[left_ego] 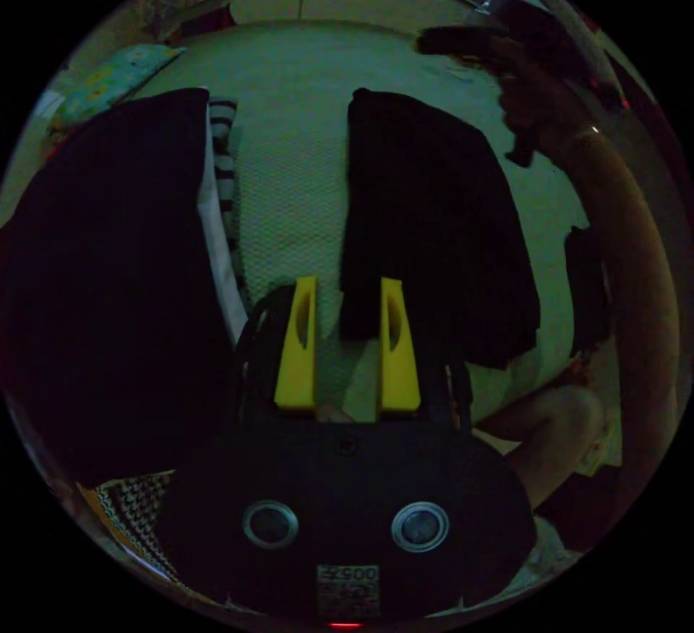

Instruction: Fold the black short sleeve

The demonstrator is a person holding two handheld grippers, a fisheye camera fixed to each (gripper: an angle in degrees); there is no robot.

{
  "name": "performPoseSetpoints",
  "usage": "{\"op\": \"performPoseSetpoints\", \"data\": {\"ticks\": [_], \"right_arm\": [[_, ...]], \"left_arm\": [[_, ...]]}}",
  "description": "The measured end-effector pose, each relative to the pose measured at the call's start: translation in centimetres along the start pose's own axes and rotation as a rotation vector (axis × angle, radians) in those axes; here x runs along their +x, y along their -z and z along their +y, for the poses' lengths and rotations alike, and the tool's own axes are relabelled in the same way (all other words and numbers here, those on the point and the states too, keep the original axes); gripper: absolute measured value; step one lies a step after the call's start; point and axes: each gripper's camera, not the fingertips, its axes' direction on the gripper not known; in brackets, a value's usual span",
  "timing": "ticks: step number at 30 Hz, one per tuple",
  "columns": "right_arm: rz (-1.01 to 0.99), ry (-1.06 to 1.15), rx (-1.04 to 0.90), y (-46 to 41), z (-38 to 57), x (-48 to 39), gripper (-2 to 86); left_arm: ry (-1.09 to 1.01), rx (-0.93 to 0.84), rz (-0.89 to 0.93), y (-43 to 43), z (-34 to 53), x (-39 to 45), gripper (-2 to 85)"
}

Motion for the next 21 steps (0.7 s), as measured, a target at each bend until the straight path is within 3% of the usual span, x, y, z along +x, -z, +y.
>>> {"op": "performPoseSetpoints", "data": {"ticks": [4, 11, 21], "right_arm": [[-0.011, -0.074, -0.115, -2.4, 2.0, 6.4, 9.8], [-0.052, -0.157, -0.264, -6.9, 5.2, 12.7, 10.4], [-0.018, -0.129, -0.221, -7.0, 7.5, 17.2, 8.3]], "left_arm": [[-0.006, 0.004, 0.069, -0.8, -0.9, 1.7, 14.4], [-0.012, -0.048, -0.006, -1.7, -2.3, 5.8, 14.7], [-0.041, -0.073, -0.016, -0.6, -3.4, 11.9, 11.6]]}}
